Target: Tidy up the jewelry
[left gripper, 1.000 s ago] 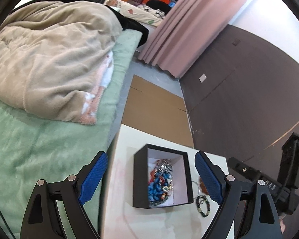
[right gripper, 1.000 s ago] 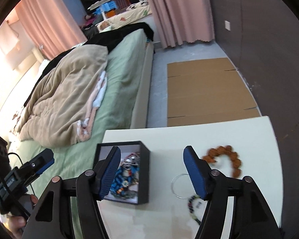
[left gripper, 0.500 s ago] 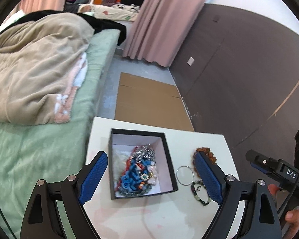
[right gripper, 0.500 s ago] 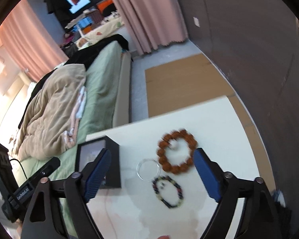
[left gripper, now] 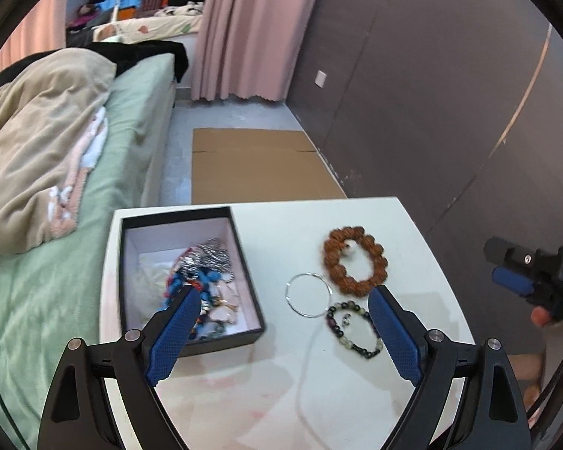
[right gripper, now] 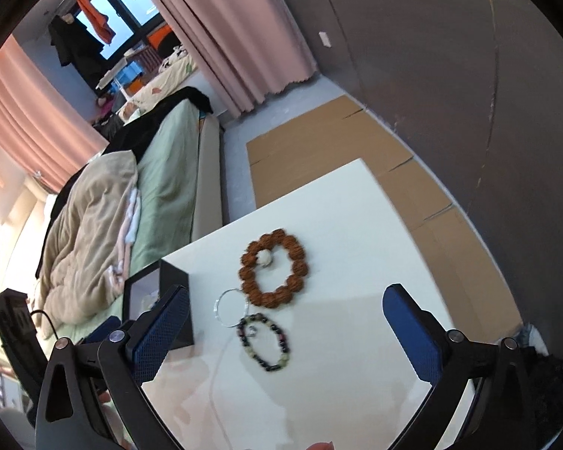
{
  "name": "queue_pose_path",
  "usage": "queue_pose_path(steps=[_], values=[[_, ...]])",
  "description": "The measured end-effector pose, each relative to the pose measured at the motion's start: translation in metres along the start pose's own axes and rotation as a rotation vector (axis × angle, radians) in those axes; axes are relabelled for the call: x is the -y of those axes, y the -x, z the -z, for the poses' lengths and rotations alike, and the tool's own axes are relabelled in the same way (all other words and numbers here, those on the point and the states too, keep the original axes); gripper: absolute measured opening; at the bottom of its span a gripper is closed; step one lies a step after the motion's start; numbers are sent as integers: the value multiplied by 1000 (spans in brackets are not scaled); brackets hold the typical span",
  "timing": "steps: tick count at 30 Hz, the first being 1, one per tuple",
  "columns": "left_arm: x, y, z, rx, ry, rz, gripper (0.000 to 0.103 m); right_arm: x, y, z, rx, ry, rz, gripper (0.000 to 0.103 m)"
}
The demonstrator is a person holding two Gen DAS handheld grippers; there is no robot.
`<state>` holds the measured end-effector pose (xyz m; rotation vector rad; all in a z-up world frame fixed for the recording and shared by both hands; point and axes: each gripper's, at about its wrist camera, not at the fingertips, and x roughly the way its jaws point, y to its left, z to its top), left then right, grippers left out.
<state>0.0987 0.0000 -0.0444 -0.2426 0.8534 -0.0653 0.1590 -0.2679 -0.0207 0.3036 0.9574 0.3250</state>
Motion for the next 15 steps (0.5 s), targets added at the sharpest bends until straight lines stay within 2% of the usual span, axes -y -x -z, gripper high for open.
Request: queue_pose_path(steps=[4, 8, 11, 15], values=[[18, -10, 7, -35, -62, 4, 91, 7, 6, -3, 27, 25, 1, 103], [36, -19, 16, -61, -120, -6, 89, 18, 9, -6, 10, 22, 0, 103], [49, -26, 22, -78, -158, -4, 83, 26, 8, -8, -8, 4, -6, 103], [63, -38, 29, -105, -204, -6, 68, 36, 12, -9, -11, 0, 53, 103]])
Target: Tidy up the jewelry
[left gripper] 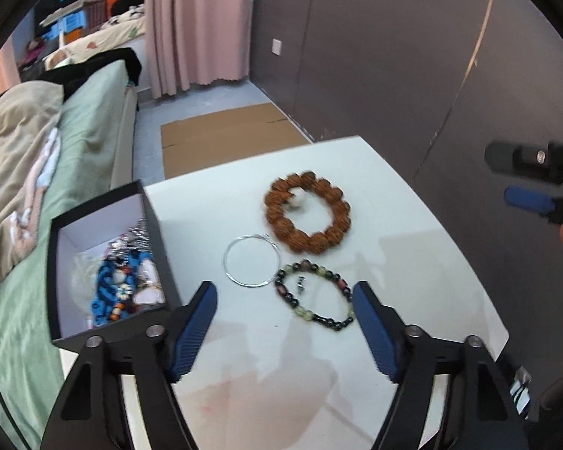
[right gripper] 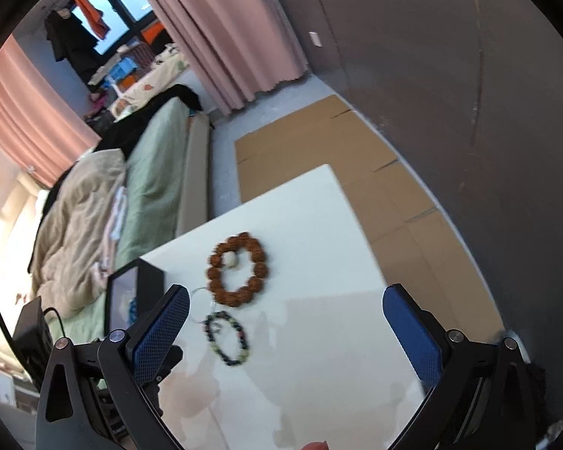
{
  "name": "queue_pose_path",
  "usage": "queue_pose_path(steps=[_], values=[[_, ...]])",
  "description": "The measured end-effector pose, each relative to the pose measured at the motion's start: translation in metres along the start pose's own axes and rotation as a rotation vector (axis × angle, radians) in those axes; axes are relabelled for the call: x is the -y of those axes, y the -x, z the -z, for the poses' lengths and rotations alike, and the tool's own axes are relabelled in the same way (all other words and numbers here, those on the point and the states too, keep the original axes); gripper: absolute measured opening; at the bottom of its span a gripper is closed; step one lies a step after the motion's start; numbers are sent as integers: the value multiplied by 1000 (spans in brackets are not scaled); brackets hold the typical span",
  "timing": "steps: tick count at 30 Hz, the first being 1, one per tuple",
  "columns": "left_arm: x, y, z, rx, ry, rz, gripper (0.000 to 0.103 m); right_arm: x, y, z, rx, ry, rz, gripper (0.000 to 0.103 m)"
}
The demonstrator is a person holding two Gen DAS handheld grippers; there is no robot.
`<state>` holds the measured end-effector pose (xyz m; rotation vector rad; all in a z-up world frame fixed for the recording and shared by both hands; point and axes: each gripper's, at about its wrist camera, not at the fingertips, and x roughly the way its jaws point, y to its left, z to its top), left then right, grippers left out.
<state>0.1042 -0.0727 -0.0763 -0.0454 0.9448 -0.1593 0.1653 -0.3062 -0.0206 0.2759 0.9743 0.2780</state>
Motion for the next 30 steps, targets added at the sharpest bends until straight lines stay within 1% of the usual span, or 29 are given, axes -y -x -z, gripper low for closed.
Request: queue_pose_path(steps=[1, 4, 10, 12, 14, 16, 18, 24, 27, 29, 30], values=[[3, -4, 1, -11, -8, 0, 62, 2, 1, 0, 5, -2, 6, 103], [8, -13, 3, -32, -22, 0, 54, 8, 2, -2, 6, -8, 10, 103], [12, -28, 1, -51, -29, 11, 40, 2, 6, -3, 41, 33, 4, 102], [13, -34, 1, -61, -38, 11, 37, -1, 6, -5, 45, 50, -3, 98], [16, -41, 1, -72, -50, 9, 35, 0, 2, -7, 34, 52, -10, 89], [17, -47, 0, -82, -60, 7, 30, 1, -2, -8, 18, 46, -11, 85], [18, -52, 0, -90, -65, 3, 26, 4, -6, -10, 6, 34, -8, 84], [18, -63, 0, -113, -67, 7, 18, 11, -5, -13, 9, 10, -13, 84], [17, -63, 0, -95, -56, 2, 14, 13, -5, -12, 1, 3, -11, 84], [14, -64, -1, -94, -40, 0, 8, 14, -6, -10, -4, 0, -9, 84], [12, -64, -1, -92, -35, -7, 3, 14, -6, -10, -6, 0, -9, 84]])
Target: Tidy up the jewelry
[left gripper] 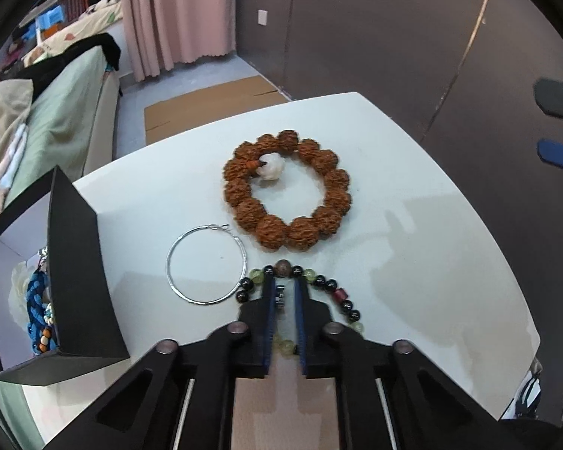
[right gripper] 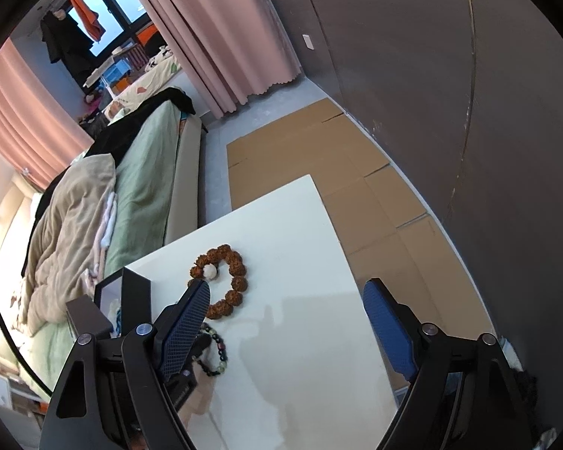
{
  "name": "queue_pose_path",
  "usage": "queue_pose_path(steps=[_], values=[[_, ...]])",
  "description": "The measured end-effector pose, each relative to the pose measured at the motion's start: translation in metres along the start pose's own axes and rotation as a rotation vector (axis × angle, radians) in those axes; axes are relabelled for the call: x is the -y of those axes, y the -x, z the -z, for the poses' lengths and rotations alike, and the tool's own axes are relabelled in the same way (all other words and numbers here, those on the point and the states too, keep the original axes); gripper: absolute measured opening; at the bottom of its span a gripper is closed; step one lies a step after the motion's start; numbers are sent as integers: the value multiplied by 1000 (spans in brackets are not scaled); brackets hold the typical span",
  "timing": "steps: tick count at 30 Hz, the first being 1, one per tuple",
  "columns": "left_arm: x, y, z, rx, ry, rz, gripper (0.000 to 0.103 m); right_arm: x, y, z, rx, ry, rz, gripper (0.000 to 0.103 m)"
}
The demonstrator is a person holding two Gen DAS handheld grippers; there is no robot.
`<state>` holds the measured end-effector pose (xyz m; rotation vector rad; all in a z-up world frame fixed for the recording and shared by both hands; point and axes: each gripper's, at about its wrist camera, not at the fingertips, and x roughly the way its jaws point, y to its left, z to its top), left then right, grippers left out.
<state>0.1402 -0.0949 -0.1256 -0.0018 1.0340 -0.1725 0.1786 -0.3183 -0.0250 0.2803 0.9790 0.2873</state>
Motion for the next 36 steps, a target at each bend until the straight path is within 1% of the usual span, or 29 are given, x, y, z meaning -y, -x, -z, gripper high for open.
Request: queue_pose_path(steps=[2, 4, 5, 8, 9, 11, 15, 17, 23, 25, 29, 33, 36], values=[[-5, 0, 0, -3, 21, 23, 3, -1, 0, 1, -1, 3, -3, 84], [-7, 2, -1, -6, 31, 19, 3, -3, -1, 1, -5, 9, -11, 84], [-9, 6, -1, 1, 37, 17, 3, -5, -2, 2, -9, 12, -15, 84], [-17, 20, -4, 31, 75, 48, 3, -11, -9, 5, -31, 30, -23, 83], [-21, 26, -5, 43, 85, 53, 3, -14, -12, 7, -41, 39, -24, 81], [-27, 37, -6, 67, 104, 57, 3, -20, -21, 11, -71, 59, -28, 71], [-40, 52, -6, 95, 138, 62, 3, -36, -39, 21, -124, 110, -24, 64], [-47, 59, -6, 109, 154, 69, 3, -45, -48, 26, -149, 133, -25, 56], [-67, 77, -4, 147, 197, 78, 3, -72, -82, 42, -244, 211, -25, 39], [-74, 81, -4, 151, 209, 81, 3, -79, -94, 47, -275, 230, -16, 36], [-86, 88, -3, 160, 224, 81, 3, -92, -111, 56, -306, 265, 4, 31], [-100, 96, 1, 170, 249, 85, 3, -101, -122, 62, -318, 311, 49, 29], [-111, 102, 3, 179, 271, 83, 3, -113, -123, 67, -294, 378, 104, 26]])
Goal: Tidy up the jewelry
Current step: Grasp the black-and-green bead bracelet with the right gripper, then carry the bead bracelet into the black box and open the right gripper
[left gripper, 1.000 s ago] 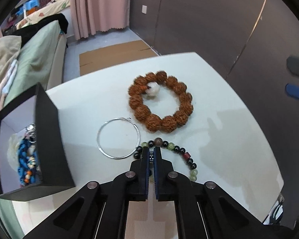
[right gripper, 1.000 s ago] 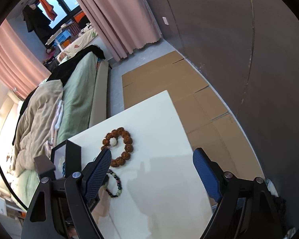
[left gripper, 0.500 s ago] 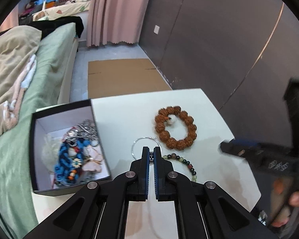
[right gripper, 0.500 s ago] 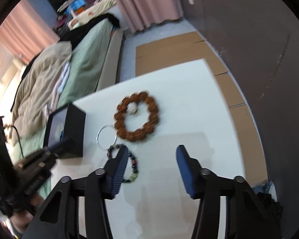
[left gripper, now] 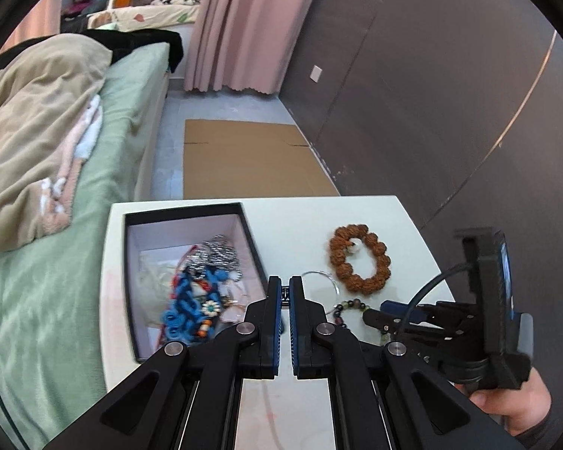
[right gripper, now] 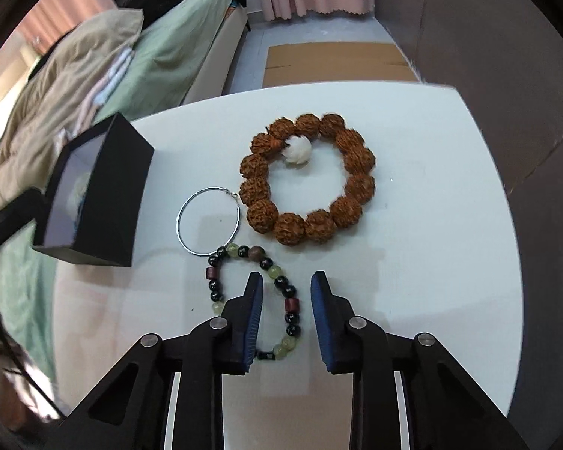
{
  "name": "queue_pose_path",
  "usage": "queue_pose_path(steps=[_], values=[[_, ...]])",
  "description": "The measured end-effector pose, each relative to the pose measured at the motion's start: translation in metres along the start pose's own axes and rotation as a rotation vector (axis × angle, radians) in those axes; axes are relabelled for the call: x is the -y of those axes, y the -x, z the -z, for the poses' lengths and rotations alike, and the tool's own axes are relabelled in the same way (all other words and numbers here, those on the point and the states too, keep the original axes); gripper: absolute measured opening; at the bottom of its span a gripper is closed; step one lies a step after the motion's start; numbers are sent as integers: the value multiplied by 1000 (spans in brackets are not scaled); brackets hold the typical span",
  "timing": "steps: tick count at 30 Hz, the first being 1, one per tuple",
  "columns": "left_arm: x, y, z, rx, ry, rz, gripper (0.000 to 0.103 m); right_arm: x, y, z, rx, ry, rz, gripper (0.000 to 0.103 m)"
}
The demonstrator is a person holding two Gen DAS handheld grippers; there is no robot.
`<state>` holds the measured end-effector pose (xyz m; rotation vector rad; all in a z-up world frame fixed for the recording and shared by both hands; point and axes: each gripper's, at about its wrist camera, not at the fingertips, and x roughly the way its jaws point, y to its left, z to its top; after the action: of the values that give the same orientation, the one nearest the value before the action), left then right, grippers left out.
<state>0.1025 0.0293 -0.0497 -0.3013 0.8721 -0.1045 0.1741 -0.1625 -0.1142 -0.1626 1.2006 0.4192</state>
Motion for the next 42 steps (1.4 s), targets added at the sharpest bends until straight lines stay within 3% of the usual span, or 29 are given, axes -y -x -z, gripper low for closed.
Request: queue_pose_path(steps=[1, 2, 4, 7, 12, 17, 18, 20, 21, 22, 29, 42], values=[[-5, 3, -1, 3, 10, -3, 3, -4, 0, 1, 3, 18, 23, 24], [-9, 4, -1, 6, 16, -6, 3, -6, 1, 1, 3, 35, 41, 13], [-18, 8, -2, 12, 38, -17, 3, -10, 2, 1, 1, 56, 42, 10], [-30, 11, -3, 18, 74, -36, 3, -17, 14, 3, 34, 72, 5, 10], [-46, 14, -8, 38, 122, -44, 3, -23, 51, -3, 132, 47, -127, 10], [-54, 10, -12, 7, 163, -33, 7, -22, 78, -10, 218, -3, -239, 10], [-56, 8, -13, -2, 172, -31, 14, -23, 82, -14, 235, -11, -260, 10], [-58, 8, -14, -3, 181, -33, 40, -26, 88, -18, 260, -21, -286, 10], [-59, 9, -14, 5, 185, -37, 59, -30, 90, -21, 271, -25, -302, 10], [-60, 12, -14, 23, 190, -44, 68, -32, 91, -22, 280, -28, -315, 10], [-71, 18, -20, 59, 222, -65, 68, -46, 97, -31, 328, -43, -418, 10], [-94, 25, -26, 76, 284, -70, 68, -87, 81, -56, 317, -19, -519, 10]])
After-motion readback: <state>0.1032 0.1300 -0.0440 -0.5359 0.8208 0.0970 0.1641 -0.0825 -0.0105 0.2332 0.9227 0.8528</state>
